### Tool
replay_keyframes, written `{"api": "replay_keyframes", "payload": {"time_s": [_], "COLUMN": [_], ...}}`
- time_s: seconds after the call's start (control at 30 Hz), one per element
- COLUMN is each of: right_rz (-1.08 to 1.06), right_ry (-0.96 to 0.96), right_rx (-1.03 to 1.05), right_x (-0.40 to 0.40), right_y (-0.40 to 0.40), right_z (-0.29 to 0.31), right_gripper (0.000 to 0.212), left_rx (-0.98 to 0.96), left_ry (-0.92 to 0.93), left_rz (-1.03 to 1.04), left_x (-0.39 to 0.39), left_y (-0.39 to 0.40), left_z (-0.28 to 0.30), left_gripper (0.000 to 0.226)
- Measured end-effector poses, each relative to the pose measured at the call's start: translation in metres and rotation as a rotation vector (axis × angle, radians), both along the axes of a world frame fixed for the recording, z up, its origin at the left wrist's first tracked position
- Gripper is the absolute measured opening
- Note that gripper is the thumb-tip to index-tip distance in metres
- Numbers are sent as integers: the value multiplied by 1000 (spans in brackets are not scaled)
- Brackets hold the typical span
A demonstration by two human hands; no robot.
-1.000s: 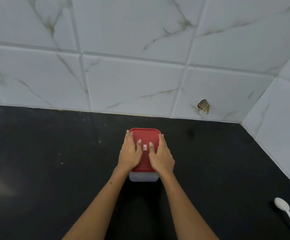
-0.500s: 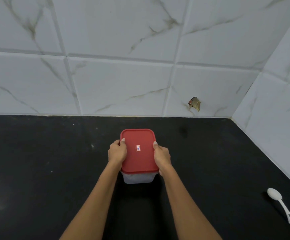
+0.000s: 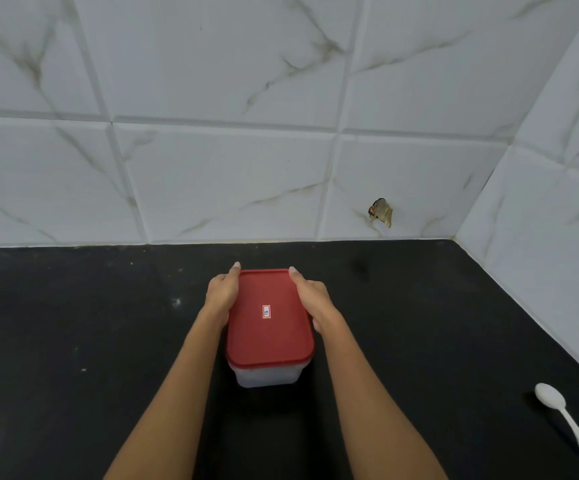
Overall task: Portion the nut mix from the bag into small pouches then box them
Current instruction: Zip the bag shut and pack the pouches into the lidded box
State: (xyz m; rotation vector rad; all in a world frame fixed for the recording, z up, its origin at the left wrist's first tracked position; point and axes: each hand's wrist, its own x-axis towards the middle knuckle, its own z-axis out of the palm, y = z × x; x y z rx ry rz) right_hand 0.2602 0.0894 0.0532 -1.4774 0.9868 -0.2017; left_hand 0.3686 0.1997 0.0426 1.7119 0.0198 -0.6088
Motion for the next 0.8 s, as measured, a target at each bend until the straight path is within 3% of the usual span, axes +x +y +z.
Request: {"api": "replay_keyframes", "payload": {"time_s": [0.2, 0.37, 0.57, 0.73, 0.8], "right_rz": [-36, -105, -81, 49, 39], "right_ry": [76, 95, 77, -35, -58], "right_rx": [-80, -22, -30, 115, 54], "right_x": [17, 21, 15, -6, -16], "right_y": [-4, -8, 2, 0, 4], "right_z": [-4, -8, -1, 2, -7], "right_gripper": [47, 36, 43, 46, 64], "left_rx": [11, 12, -41, -145, -183], "left_ry": [21, -69, 9, 193, 216], "left_rz": [-27, -24, -16, -32, -15], "left_x": [8, 8, 1, -19, -30], "left_y": [-6, -5, 0, 20, 29], "left_z": [-3, -6, 1, 2, -10], "left_gripper": [37, 26, 26, 56, 63]}}
